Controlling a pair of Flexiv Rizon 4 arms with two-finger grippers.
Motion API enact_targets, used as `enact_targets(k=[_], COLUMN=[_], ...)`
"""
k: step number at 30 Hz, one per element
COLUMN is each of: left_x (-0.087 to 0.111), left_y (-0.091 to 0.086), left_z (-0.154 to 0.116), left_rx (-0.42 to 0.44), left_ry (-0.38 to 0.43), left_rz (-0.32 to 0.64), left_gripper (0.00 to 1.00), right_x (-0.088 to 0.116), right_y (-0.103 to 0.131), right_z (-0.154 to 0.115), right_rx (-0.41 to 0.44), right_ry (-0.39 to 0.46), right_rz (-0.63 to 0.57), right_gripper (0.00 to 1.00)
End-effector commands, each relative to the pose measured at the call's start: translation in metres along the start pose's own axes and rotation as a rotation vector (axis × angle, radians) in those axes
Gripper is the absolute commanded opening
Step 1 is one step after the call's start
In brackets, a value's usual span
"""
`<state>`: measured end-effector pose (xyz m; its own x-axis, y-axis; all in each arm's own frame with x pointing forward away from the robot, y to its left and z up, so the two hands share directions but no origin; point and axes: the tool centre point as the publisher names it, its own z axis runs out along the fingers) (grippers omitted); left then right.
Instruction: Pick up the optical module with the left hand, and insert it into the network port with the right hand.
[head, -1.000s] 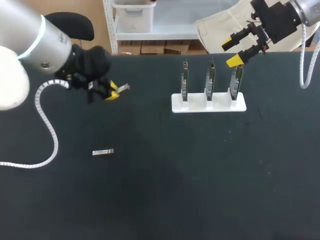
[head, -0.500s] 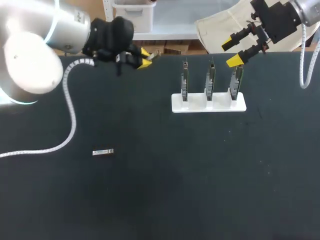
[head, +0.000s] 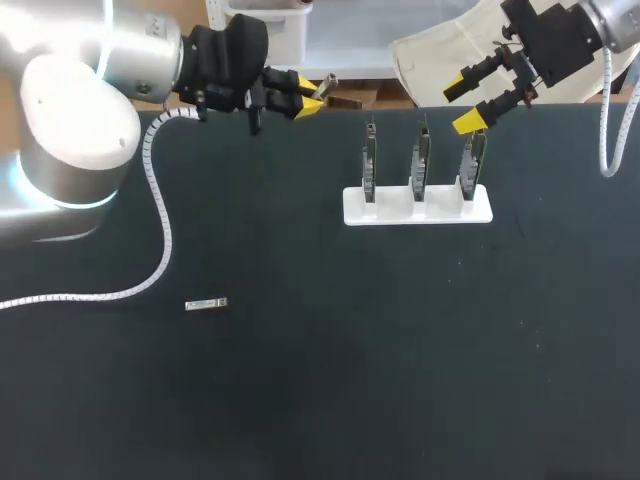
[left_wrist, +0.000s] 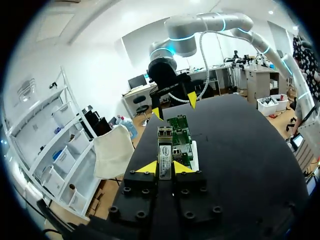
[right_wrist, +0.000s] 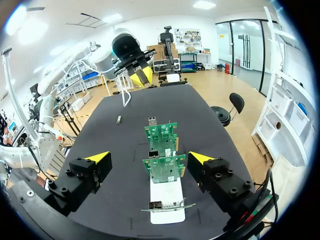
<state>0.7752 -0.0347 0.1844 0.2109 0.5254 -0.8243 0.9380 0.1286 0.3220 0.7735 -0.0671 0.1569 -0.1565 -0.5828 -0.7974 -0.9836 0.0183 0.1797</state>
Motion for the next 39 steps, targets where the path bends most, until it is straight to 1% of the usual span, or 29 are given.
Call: enact_targets(k=[1, 12, 14, 15, 19, 23, 25, 34, 39], left_x=[0.003, 0.003, 0.002, -0.001, -0.013, -0.025, -0.032, -0.051, -0.061], left_y=[0.0, 0.0, -0.003, -0.003, 0.001, 0.005, 0.008, 0.014, 0.011], left_z=[0.002, 0.002, 0.003, 0.007, 0.021, 0.034, 0.041, 0.061, 0.074], left_rx=[-0.003, -0.003, -0.008, -0.004, 0.0, 0.022, 0.028, 0.094, 0.144], left_ry=[-0.064, -0.064, -0.092, -0.086, -0.165, -0.212, -0.247, -0.32, -0.374], left_rz=[0.003, 0.003, -0.001, -0.005, -0.01, 0.011, 0.017, 0.044, 0.031], left_gripper=[0.0, 0.0, 0.0, 0.0, 0.0, 0.0, 0.0, 0.0, 0.0], right_x=[0.0, 0.0, 0.0, 0.0, 0.0, 0.0, 0.0, 0.0, 0.0], right_y=[0.001, 0.001, 0.001, 0.001, 0.001, 0.001, 0.001, 0.001, 0.001], right_z=[0.0, 0.0, 0.0, 0.0, 0.0, 0.0, 0.0, 0.0, 0.0], right_rx=[0.004, 0.004, 0.004, 0.004, 0.004, 0.004, 0.004, 0.004, 0.004], right_ry=[0.001, 0.001, 0.001, 0.001, 0.001, 0.001, 0.001, 0.001, 0.001], right_rz=[0.0, 0.0, 0.0, 0.0, 0.0, 0.0, 0.0, 0.0, 0.0], right_gripper=[1.0, 1.0, 1.0, 1.0, 1.0, 1.0, 1.0, 1.0, 1.0])
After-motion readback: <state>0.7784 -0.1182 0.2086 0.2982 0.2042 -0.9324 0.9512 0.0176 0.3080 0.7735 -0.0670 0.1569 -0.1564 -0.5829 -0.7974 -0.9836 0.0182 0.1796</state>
